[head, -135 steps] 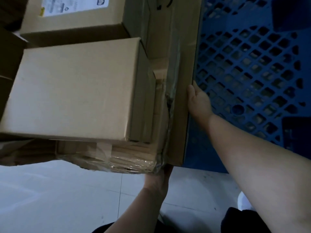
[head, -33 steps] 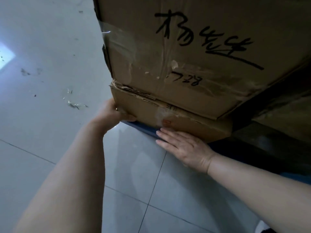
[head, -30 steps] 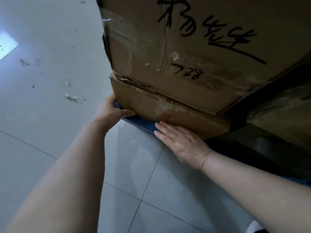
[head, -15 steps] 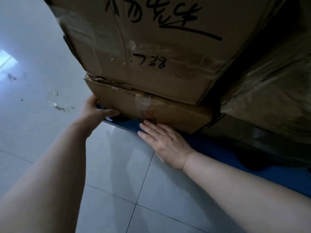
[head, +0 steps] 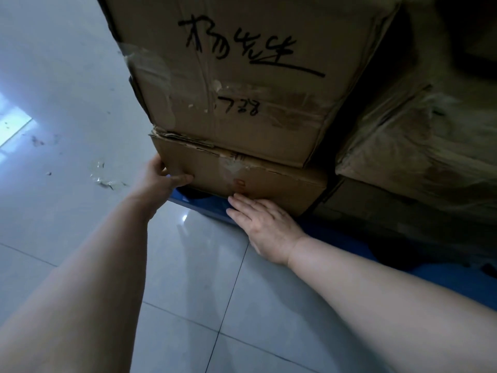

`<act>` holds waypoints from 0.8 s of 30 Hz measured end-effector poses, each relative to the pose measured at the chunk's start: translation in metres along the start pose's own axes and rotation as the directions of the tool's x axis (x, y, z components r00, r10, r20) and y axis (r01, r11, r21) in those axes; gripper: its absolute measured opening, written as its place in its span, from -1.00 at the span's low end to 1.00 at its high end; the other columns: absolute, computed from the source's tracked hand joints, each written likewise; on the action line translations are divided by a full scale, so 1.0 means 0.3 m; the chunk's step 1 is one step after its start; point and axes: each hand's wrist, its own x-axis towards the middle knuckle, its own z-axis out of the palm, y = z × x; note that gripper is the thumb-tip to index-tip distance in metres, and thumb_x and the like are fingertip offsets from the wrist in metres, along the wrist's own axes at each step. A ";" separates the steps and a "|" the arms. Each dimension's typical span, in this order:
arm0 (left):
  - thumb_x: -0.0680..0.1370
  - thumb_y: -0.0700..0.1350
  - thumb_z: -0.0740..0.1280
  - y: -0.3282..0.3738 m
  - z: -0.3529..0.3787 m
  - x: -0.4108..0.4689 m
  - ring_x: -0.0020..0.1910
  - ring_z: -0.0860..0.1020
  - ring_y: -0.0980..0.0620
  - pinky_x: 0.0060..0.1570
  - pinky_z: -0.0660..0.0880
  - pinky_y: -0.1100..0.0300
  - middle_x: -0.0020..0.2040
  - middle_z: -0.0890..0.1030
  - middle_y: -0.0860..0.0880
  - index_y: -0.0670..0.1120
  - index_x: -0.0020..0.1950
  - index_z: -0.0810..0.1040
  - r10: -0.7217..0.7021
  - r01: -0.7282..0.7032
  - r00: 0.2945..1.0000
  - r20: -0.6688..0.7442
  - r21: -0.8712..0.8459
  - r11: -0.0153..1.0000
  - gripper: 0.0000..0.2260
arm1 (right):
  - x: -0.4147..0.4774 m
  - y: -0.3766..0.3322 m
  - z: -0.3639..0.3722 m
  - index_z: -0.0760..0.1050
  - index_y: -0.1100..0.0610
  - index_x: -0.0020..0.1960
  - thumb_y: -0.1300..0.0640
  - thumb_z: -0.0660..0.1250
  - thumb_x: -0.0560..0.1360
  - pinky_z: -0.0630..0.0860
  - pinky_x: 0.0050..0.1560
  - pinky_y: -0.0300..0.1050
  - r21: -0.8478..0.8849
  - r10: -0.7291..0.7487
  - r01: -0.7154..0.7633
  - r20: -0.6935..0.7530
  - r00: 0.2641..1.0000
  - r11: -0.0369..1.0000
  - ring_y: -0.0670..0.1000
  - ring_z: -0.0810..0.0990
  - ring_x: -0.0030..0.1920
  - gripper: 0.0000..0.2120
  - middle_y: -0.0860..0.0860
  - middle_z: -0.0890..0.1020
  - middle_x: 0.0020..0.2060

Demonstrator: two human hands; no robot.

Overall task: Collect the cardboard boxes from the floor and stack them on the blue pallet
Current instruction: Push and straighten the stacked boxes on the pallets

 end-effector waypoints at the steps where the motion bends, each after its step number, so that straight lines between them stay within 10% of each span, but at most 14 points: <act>1: 0.44 -0.40 0.42 0.007 0.004 -0.004 0.11 0.56 0.02 -0.11 0.46 0.35 0.14 0.60 0.00 -0.09 0.24 0.47 0.002 -0.001 1.000 -0.006 0.018 1.000 -0.57 | 0.007 -0.004 -0.008 0.15 0.09 0.54 0.32 0.15 0.56 -0.01 0.50 -0.06 0.016 -0.007 0.007 -0.005 1.000 1.000 0.01 0.03 0.55 -0.43 0.05 0.09 0.56; 6: 0.39 -0.44 0.41 0.105 -0.044 -0.004 0.29 0.50 -0.06 -0.12 0.48 0.32 0.24 0.56 -0.02 -0.10 0.46 0.31 0.046 -0.046 0.999 -0.008 -0.078 0.996 -0.32 | 0.067 -0.047 -0.095 0.66 0.10 0.01 0.32 0.52 0.23 0.55 -0.08 -0.08 -0.049 -0.186 0.180 -0.318 0.930 0.983 0.09 0.66 0.05 -0.63 0.07 0.69 0.02; 12: 0.35 -0.20 0.53 0.301 -0.123 -0.058 0.46 0.32 0.02 0.26 0.28 0.10 0.51 0.31 0.03 0.11 0.55 0.15 0.210 -0.214 0.977 -0.043 -0.239 0.947 -0.12 | 0.078 -0.104 -0.268 0.66 0.10 0.04 0.30 0.25 0.46 0.47 0.13 0.03 -0.237 -0.375 0.294 -0.490 0.787 0.926 0.12 0.59 0.21 -0.73 0.07 0.66 0.12; 24: 0.36 -0.13 0.57 0.397 -0.026 -0.082 0.02 0.61 0.15 -0.08 0.56 0.24 0.05 0.63 0.07 -0.04 0.25 0.45 0.353 -0.363 0.931 -0.092 -0.137 0.922 -0.48 | 0.021 -0.148 -0.717 0.47 0.01 0.35 0.20 0.13 0.62 0.21 0.39 0.16 -0.651 -0.447 -0.152 -0.654 0.610 0.744 0.06 0.29 0.48 -0.66 0.05 0.37 0.45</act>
